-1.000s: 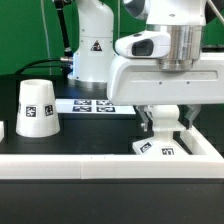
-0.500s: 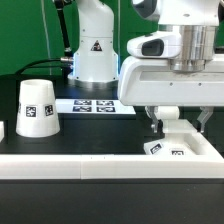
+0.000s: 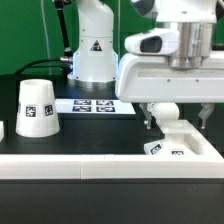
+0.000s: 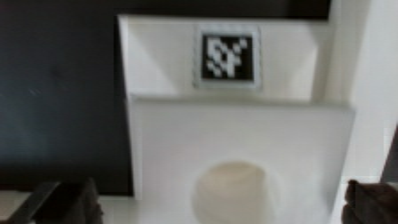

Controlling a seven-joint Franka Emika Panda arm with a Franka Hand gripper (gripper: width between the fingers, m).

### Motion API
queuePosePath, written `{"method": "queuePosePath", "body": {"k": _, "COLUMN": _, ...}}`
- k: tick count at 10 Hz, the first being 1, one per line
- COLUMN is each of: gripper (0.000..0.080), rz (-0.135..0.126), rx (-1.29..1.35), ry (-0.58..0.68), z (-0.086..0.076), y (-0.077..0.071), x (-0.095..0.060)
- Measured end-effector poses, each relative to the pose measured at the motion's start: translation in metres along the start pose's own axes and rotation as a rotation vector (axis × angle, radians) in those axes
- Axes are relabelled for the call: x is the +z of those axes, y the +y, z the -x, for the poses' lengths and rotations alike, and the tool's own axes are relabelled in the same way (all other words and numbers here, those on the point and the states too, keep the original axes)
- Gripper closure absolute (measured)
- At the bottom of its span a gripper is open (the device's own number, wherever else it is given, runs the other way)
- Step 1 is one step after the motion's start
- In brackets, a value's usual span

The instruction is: Assemble lamp

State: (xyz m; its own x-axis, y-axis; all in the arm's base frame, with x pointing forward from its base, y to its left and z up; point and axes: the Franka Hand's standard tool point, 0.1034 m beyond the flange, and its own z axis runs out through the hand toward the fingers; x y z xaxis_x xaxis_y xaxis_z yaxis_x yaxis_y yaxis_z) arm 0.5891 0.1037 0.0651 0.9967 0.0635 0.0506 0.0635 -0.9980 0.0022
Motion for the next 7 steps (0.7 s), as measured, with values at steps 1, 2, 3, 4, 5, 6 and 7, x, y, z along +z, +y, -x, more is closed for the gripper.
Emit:
{"method": "queuePosePath", "body": {"k": 1, "gripper": 0.0103, "rz": -0.002, "rx": -0.014, "ry": -0.001, "z": 0.016, "y": -0.007, "x": -0.006}}
{"method": "queuePosePath", "body": {"k": 2, "gripper": 0.0101, "rz": -0.002, "rx": -0.028, "ry": -0.009, "z": 0.036, "y": -0.012, "x": -0.017}}
{"method": "queuePosePath", "body": {"k": 3, "gripper": 0.0101, "rz": -0.001, "rx": -0.035, "ry": -0.015, "z": 0.051, "y": -0.014, "x": -0.025}}
{"method": "queuePosePath", "body": {"k": 4, "gripper": 0.0101, "rz": -0.002, "rx": -0.048, "ry": -0.013, "z": 0.062, "y": -0.017, "x": -0.034}}
{"method": "queuePosePath", "body": {"k": 5, "gripper": 0.0101, "rz": -0.007, "rx": -0.083, "ry": -0.006, "z": 0.076, "y": -0.024, "x": -0.041}}
{"method": "queuePosePath", "body": {"k": 6, "gripper": 0.0101, "rz": -0.011, "rx": -0.138, "ry": 0.004, "z": 0.086, "y": -0.025, "x": -0.041}}
{"method": "queuePosePath", "body": {"k": 7, "gripper": 0.0101, "rz": -0.019, "rx": -0.235, "ry": 0.017, "z": 0.090, "y": -0.021, "x": -0.034}}
